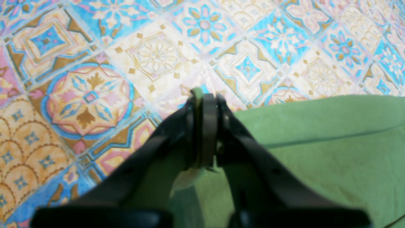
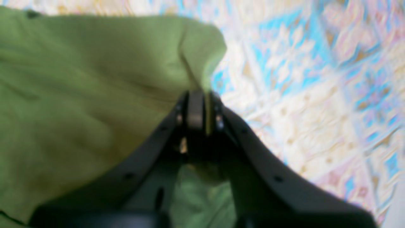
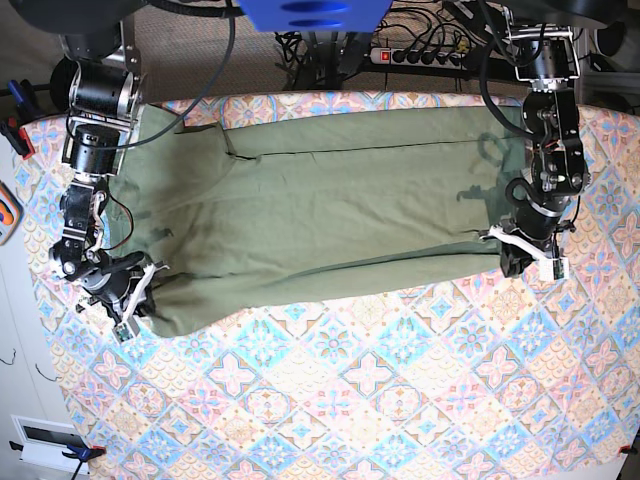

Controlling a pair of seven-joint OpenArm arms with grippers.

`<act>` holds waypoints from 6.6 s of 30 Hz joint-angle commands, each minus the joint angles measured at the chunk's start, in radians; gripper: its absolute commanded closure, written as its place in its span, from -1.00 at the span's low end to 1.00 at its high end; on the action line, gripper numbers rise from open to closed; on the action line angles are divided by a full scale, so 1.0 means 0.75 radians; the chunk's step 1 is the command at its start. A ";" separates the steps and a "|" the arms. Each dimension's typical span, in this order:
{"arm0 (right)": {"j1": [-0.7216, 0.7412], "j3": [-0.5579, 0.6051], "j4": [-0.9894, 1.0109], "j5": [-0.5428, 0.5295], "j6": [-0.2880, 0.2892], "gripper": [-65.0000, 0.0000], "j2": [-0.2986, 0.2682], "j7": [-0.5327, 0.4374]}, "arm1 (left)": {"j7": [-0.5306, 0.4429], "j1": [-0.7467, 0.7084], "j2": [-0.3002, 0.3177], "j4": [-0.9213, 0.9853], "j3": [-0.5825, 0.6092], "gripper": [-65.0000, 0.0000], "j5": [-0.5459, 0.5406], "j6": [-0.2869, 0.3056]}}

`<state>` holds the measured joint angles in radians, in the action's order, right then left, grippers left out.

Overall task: Layout the t-shirt on the table in an organized manner, then fold the t-shirt properly
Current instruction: 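Fold the hem over toward the shoulder fold with both grippers, then release the hem and reposition both grippers at the strip's ends, then grasp the strip end with the right gripper and pull it outward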

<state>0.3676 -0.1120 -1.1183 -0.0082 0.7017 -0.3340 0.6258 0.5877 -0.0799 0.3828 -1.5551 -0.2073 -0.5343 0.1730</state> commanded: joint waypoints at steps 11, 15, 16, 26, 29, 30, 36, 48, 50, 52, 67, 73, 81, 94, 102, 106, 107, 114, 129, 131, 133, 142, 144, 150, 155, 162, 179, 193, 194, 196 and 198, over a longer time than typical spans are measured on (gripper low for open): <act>-0.135 -0.163 -0.159 -0.019 -0.005 0.94 -0.024 -0.019 | -0.030 -0.124 0.020 -0.211 -0.195 1.00 -0.013 0.008; -0.147 -0.208 -0.167 -0.019 -0.005 0.94 -0.024 0.014 | -0.030 -0.181 0.018 -0.295 -0.205 1.00 -0.013 0.008; -0.147 -0.220 -0.179 -0.019 -0.005 0.94 -0.024 0.024 | -0.030 -0.205 0.018 -0.317 -0.205 1.00 -0.013 0.008; -0.293 -0.292 -0.406 -0.019 -0.005 0.94 -0.024 0.126 | -0.034 -0.408 0.016 -0.438 -0.205 1.00 -0.013 0.008; -0.360 -0.294 -0.441 -0.019 -0.005 0.94 -0.024 0.151 | -0.034 -0.463 0.016 -0.438 -0.205 1.00 -0.013 0.008; -0.389 -0.294 -0.460 -0.019 -0.005 0.94 -0.024 0.151 | -0.034 -0.484 0.016 -0.438 -0.207 1.00 -0.013 0.008; -0.467 -0.290 -0.498 -0.019 -0.005 0.94 -0.024 0.151 | -0.034 -0.553 0.016 -0.438 -0.207 1.00 -0.003 0.008; -0.542 -0.285 -0.501 -0.019 -0.005 0.93 -0.024 0.151 | -0.026 -0.570 0.016 -0.274 -0.197 1.00 0.003 0.008; -0.544 -0.287 -0.498 -0.019 -0.005 0.93 -0.024 0.151 | -0.026 -0.570 0.016 -0.237 -0.197 1.00 0.003 0.008; -0.544 -0.287 -0.496 -0.019 -0.005 0.93 -0.024 0.151 | -0.026 -0.568 0.016 -0.194 -0.195 1.00 0.003 0.008; -0.587 -0.439 -0.564 -0.017 -0.005 0.30 -0.024 0.151 | -0.026 -0.510 -0.002 -0.104 -0.130 0.22 -0.013 0.008; -0.583 -0.443 -0.699 -0.017 -0.005 0.30 -0.024 0.151 | -0.026 -0.504 -0.049 -0.172 -0.142 0.18 -0.013 0.008; -0.495 -0.339 -0.717 -0.015 -0.005 0.30 -0.018 0.153 | -0.026 -0.496 -0.133 -0.264 -0.230 0.18 -0.013 0.008; -0.209 -0.089 -0.384 -0.011 -0.005 0.29 -0.018 0.140 | 0.054 -0.492 -0.182 -0.385 -0.234 0.18 -0.013 0.006; -0.051 -0.038 -0.124 -0.011 -0.005 -0.06 -0.018 0.126 | 0.060 -0.492 -0.182 -0.397 -0.234 0.18 -0.013 0.006; 0.014 -0.036 0.011 -0.011 -0.005 -0.23 -0.018 0.071 | 0.060 -0.492 -0.182 -0.397 -0.234 0.18 -0.013 0.006; 0.031 -0.036 0.052 -0.011 -0.005 -0.24 -0.018 0.069 | 0.060 -0.492 -0.182 -0.397 -0.234 0.18 -0.013 0.006; 0.053 -0.034 0.123 -0.017 -0.005 -0.24 -0.014 0.042 | 0.060 -0.492 -0.182 -0.395 -0.234 0.18 -0.013 0.006; 0.045 -0.034 0.123 -0.017 -0.005 -0.24 0.082 0.046 | 0.060 -0.492 -0.182 -0.393 -0.234 0.18 -0.013 0.006; 0.045 -0.032 0.125 -0.017 -0.005 -0.24 0.086 0.046 | 0.060 -0.492 -0.182 -0.393 -0.234 0.18 -0.013 0.006; 0.043 -0.032 0.130 -0.017 -0.005 -0.24 0.088 0.046 | 0.060 -0.492 -0.182 -0.393 -0.234 0.18 -0.013 0.006; 0.045 -0.034 0.252 -0.017 -0.005 -0.23 0.086 -0.013 | 0.060 -0.492 -0.182 -0.393 -0.234 0.18 -0.013 0.006; 0.045 -0.034 0.252 -0.017 -0.005 -0.16 0.086 -0.019 | 0.060 -0.492 -0.182 -0.393 -0.234 0.18 -0.013 0.006; 0.043 -0.034 0.234 -0.017 -0.005 0.54 0.086 -0.017 | 0.060 -0.492 -0.182 -0.393 -0.234 0.18 -0.013 0.006; -0.029 -0.042 0.117 -0.017 -0.005 0.96 0.082 -0.011 | 0.060 -0.492 -0.182 -0.393 -0.234 0.18 -0.013 0.006; -0.190 -0.044 -0.241 -0.019 -0.005 0.94 0.082 0.114 | 0.060 -0.490 -0.182 -0.393 -0.234 0.18 -0.013 0.006; -0.614 -0.046 -0.985 -0.021 -0.005 0.95 0.086 0.290 | 0.054 -0.469 -0.182 -0.329 -0.234 0.18 -0.013 0.006; -0.958 -0.240 -1.114 -0.021 -0.005 0.95 0.084 0.290 | 0.060 -0.426 -0.180 -0.327 -0.234 0.18 -0.013 0.006; -0.966 -0.236 -1.112 -0.019 -0.005 0.95 0.084 0.290 | 0.060 -0.426 -0.180 -0.327 -0.234 0.18 -0.013 0.006; -0.970 -0.238 -1.110 -0.019 -0.005 0.94 0.084 0.290 | 0.060 -0.426 -0.180 -0.327 -0.234 0.18 -0.013 0.006; -0.966 -0.238 -1.108 -0.019 -0.005 0.88 0.084 0.296 | 0.060 -0.424 -0.180 -0.327 -0.234 0.18 -0.013 0.006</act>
<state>-0.3687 -0.2836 -1.9316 -0.0120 0.7033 -0.2573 0.8680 0.6548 -0.4019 0.2375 -1.7855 -0.3771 -0.5350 0.1730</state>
